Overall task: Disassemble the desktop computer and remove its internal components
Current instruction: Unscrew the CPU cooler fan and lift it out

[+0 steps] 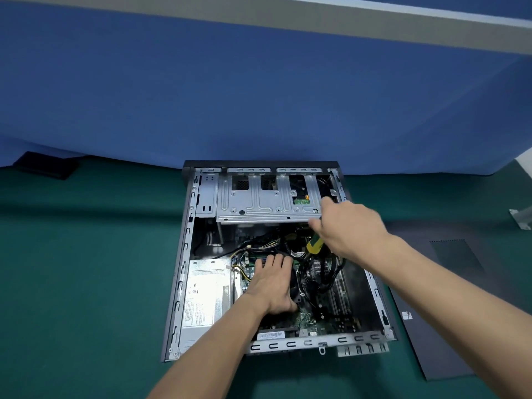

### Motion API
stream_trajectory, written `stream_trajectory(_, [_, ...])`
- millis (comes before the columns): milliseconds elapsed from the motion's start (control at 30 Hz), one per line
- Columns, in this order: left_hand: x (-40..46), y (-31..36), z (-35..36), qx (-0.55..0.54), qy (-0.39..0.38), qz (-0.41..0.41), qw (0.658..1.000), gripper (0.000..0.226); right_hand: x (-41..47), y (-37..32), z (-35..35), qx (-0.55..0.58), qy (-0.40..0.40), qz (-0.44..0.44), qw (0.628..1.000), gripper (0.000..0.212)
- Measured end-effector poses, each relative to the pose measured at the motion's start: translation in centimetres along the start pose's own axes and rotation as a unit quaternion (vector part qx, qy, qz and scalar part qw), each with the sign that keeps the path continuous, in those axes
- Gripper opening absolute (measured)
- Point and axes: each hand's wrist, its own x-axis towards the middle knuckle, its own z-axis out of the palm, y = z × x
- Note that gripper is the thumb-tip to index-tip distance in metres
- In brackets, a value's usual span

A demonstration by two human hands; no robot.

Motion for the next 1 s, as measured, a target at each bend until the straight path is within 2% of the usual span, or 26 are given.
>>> stream_trajectory(67, [0.0, 0.0, -0.1, 0.001, 0.0, 0.0, 1.0, 0.082, 0.0, -0.3, 0.1, 0.067, -0.046, -0.044, 0.996, 0.013])
stream_trajectory(100, [0.1, 0.0, 0.0, 0.001, -0.002, 0.0, 1.0, 0.082, -0.1, -0.6, 0.2, 0.075, -0.055, -0.05, 0.994, 0.014])
stream_trajectory(233, [0.0, 0.1, -0.2, -0.002, -0.005, 0.0, 1.0, 0.082, -0.1, -0.7, 0.1, -0.028, 0.011, 0.019, 0.999, 0.03])
stream_trajectory(300, [0.0, 0.1, -0.2, -0.005, -0.007, 0.0, 1.0, 0.084, 0.2, -0.4, 0.1, 0.031, -0.025, -0.028, 0.999, 0.018])
stream_trajectory(367, [0.0, 0.0, -0.2, -0.009, -0.008, 0.0, 1.0, 0.084, 0.0, -0.4, 0.2, 0.07, -0.051, -0.058, 0.995, 0.016])
stream_trajectory(467, [0.0, 0.0, -0.2, -0.016, -0.009, -0.001, 1.0, 0.082, -0.1, -0.2, 0.2, -0.011, 0.013, 0.015, 1.0, 0.03])
stream_trajectory(533, [0.0, 0.0, -0.1, -0.015, -0.011, -0.002, 1.0, 0.083, 0.3, 0.3, 0.4, 0.044, 0.006, 0.006, 0.999, 0.021])
stream_trajectory(600, [0.0, 0.1, -0.2, -0.016, -0.011, -0.002, 1.0, 0.082, 0.5, 0.3, 0.1, 0.139, -0.055, -0.031, 0.988, 0.018])
stream_trajectory(667, [0.0, 0.1, -0.3, -0.016, -0.011, -0.001, 1.0, 0.08, 0.4, 0.0, 0.2, 0.103, -0.061, -0.027, 0.992, 0.024])
stream_trajectory(733, [0.0, 0.1, -0.3, -0.015, -0.011, -0.001, 1.0, 0.079, 0.4, -0.2, -0.1, -0.007, -0.002, 0.013, 1.0, 0.033])
stream_trajectory(767, [0.0, 0.1, -0.3, -0.014, -0.013, -0.001, 1.0, 0.08, 0.6, -0.1, -0.1, -0.011, 0.009, 0.011, 1.0, 0.031])
stream_trajectory(833, [0.0, 0.1, -0.4, -0.013, -0.016, -0.002, 1.0, 0.08, 0.9, -0.1, -0.2, 0.069, -0.038, -0.036, 0.996, 0.014])
stream_trajectory(900, [0.0, 0.1, -0.4, -0.013, -0.015, -0.002, 1.0, 0.081, 0.9, -0.3, -0.2, 0.103, -0.073, -0.055, 0.991, 0.014])
stream_trajectory(1000, [-0.1, 0.1, -0.5, -0.01, -0.018, -0.002, 1.0, 0.081, 0.7, -0.3, 0.0, -0.015, 0.012, 0.001, 1.0, 0.031])
